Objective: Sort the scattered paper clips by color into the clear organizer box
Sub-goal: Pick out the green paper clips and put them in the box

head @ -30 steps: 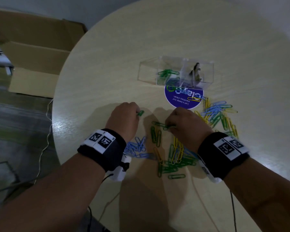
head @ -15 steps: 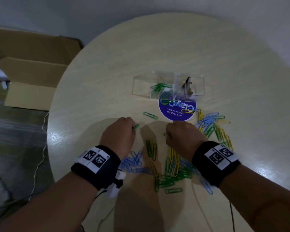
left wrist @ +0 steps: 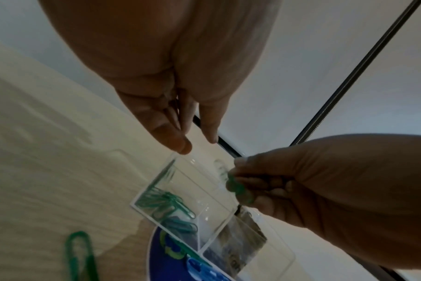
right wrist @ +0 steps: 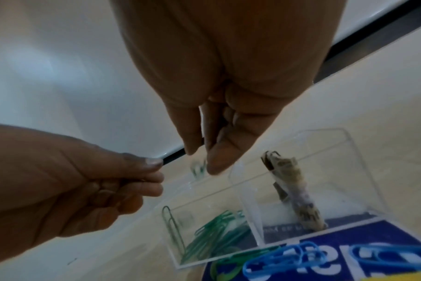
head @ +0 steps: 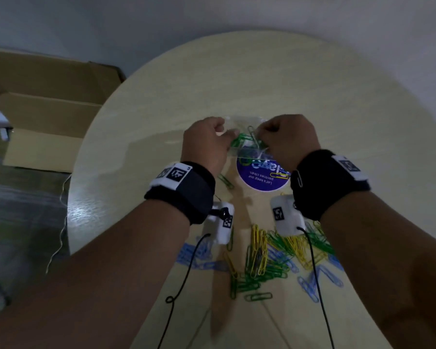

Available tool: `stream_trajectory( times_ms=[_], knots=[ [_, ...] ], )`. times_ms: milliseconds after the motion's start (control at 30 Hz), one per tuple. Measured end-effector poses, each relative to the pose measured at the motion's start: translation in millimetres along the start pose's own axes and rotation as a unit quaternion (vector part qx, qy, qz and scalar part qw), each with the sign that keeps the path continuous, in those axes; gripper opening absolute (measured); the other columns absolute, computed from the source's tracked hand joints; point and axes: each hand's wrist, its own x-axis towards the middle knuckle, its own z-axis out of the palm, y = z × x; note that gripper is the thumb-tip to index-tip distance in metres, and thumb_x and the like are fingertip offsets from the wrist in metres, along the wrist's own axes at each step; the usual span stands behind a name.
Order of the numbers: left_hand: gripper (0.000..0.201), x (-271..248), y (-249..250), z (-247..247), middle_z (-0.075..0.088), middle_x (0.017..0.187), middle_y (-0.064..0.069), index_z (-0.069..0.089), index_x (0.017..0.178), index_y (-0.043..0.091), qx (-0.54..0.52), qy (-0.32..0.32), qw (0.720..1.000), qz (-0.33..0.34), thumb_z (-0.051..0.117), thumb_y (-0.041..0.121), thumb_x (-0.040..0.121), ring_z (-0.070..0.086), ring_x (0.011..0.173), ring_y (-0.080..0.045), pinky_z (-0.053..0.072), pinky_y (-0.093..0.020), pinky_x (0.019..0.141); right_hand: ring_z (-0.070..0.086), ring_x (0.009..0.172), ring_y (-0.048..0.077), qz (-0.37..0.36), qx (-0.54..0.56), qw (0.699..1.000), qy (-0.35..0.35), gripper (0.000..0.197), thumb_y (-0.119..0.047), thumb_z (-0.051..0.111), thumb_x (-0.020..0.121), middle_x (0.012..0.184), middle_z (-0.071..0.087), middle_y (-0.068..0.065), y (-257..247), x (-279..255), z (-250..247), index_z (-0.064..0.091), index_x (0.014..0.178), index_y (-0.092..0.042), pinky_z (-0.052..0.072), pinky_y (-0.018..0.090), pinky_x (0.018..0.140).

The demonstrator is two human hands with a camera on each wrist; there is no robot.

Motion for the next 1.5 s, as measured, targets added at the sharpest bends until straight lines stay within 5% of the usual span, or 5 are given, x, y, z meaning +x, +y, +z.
stream_trajectory(
  times_ms=[200, 333, 600, 1100, 1500],
  knots=[
    [0.018, -64, -31, -39, 0.063, 0.098, 0.001, 0.069, 0.105, 0.023, 0.175, -0.049, 0.971, 0.152, 0.061, 0.02, 0.089, 0.06, 0.078, -0.017, 0.047, -0.029, 0.08, 0.067, 0.09, 0.023, -0.103, -0.043, 0.992, 0.054, 0.02, -0.018, 0.061, 0.086, 0.1, 0.073, 0.004, 23, -77, 3, 0.073, 0.101, -0.022, 0.045, 0.025, 0.076],
    [0.03, -152, -79, -48, 0.064, 0.111, -0.003, 0.067, 0.109, 0.017, 0.301, -0.233, 0.888, 0.257, 0.055, 0.017, 0.082, 0.056, 0.099, -0.026, 0.041, -0.036, 0.086, 0.062, 0.099, 0.031, -0.19, -0.111, 0.97, -0.105, 0.031, -0.02, 0.059, 0.082, 0.107, 0.069, 0.007, 62, -177, 35, 0.067, 0.112, -0.018, 0.047, 0.035, 0.087],
    [0.037, -174, -104, -53, 0.043, 0.147, 0.004, 0.056, 0.126, 0.033, 0.358, -0.201, 0.876, 0.254, 0.056, 0.032, 0.089, 0.032, 0.139, -0.025, 0.033, -0.044, 0.108, -0.01, 0.147, 0.026, -0.191, -0.212, 0.936, -0.207, 0.072, -0.075, 0.044, 0.076, 0.161, 0.005, 0.0, 95, -206, 52, 0.033, 0.14, -0.045, 0.017, 0.048, 0.118],
    [0.032, -119, -109, -65, 0.069, 0.113, 0.005, 0.067, 0.117, 0.025, 0.336, -0.093, 0.897, 0.273, 0.057, 0.013, 0.089, 0.053, 0.102, -0.027, 0.048, -0.043, 0.084, 0.057, 0.096, 0.035, -0.144, -0.134, 0.978, 0.067, 0.022, -0.028, 0.058, 0.08, 0.102, 0.066, 0.006, 103, -165, 37, 0.072, 0.095, -0.02, 0.039, 0.037, 0.087],
    [0.006, -93, -102, -53, 0.062, 0.08, -0.004, 0.072, 0.086, 0.016, 0.35, -0.117, 0.882, 0.291, 0.073, 0.015, 0.08, 0.053, 0.08, -0.032, 0.048, -0.04, 0.066, 0.052, 0.084, 0.03, -0.143, -0.228, 0.957, -0.104, 0.019, -0.031, 0.05, 0.079, 0.082, 0.063, 0.0, 71, -145, 57, 0.068, 0.08, -0.026, 0.047, 0.043, 0.074]
  ],
)
